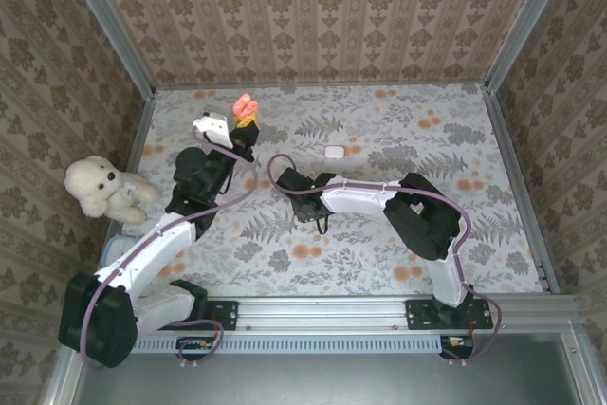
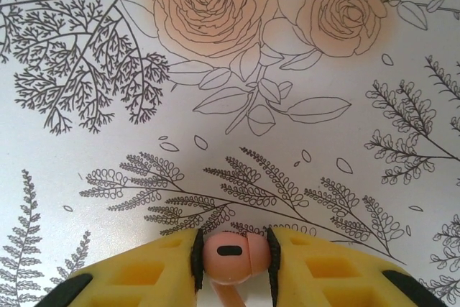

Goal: Insert the wireless bluetooth earbuds into the charging case

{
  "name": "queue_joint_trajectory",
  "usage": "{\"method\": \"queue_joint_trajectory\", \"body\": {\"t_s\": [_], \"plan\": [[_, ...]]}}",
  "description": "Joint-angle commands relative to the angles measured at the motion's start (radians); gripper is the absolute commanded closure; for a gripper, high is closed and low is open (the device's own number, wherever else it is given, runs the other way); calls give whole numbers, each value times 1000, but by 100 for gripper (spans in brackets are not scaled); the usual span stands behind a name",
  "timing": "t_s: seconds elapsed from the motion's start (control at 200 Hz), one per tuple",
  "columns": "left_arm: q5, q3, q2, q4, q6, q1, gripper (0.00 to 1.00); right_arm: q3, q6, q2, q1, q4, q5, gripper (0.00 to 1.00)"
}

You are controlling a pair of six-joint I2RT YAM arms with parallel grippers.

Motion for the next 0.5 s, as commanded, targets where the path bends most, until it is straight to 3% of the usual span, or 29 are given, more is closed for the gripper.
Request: {"method": "queue_joint_trajectory", "body": {"t_s": [0.0, 0.495], "plan": [[12, 32, 10, 27, 14, -32, 100, 15, -22, 25, -8, -55, -44, 65], [9, 53, 44, 27, 38, -61, 100, 148, 104, 112, -25, -245, -99, 57]]}}
